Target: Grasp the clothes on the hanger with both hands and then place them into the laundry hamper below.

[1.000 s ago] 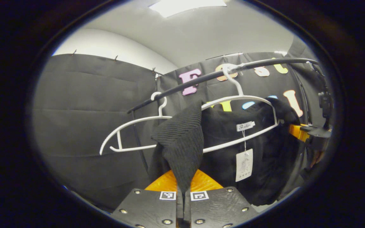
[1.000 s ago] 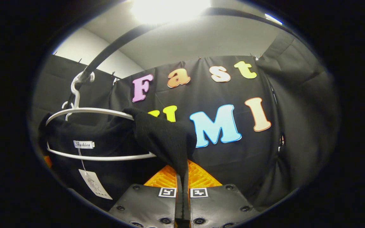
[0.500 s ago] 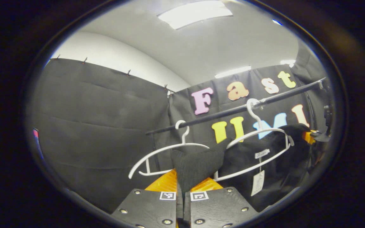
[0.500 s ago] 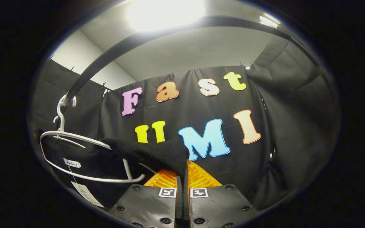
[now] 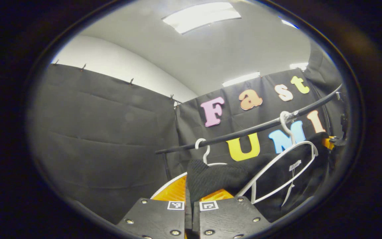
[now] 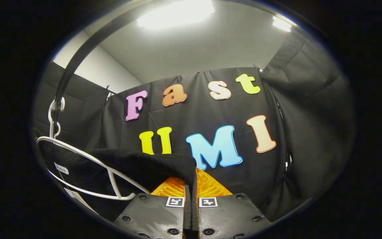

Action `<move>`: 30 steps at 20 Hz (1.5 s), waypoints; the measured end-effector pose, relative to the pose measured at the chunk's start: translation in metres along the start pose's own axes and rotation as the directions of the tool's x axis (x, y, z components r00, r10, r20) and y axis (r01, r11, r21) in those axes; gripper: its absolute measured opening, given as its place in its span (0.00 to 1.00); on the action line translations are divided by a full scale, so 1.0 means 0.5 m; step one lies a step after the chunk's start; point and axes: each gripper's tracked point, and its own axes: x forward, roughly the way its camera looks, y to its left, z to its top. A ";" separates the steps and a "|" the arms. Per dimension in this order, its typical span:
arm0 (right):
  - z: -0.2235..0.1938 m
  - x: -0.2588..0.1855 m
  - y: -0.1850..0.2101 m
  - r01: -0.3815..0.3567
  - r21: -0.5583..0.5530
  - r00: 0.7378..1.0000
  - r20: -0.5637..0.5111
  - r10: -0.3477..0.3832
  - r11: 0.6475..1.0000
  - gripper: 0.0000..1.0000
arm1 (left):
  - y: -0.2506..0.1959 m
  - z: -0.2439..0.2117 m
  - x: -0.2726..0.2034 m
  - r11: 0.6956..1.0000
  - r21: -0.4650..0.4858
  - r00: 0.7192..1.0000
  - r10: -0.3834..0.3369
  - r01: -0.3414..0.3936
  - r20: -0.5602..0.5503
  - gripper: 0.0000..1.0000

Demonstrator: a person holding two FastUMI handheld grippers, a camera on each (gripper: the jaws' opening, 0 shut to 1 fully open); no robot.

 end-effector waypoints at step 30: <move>-0.261 -0.199 -0.006 -0.028 -0.074 0.941 -0.339 0.002 0.997 0.02 | -0.035 -0.299 -0.108 0.978 -0.104 0.942 -0.202 0.180 -0.269 0.04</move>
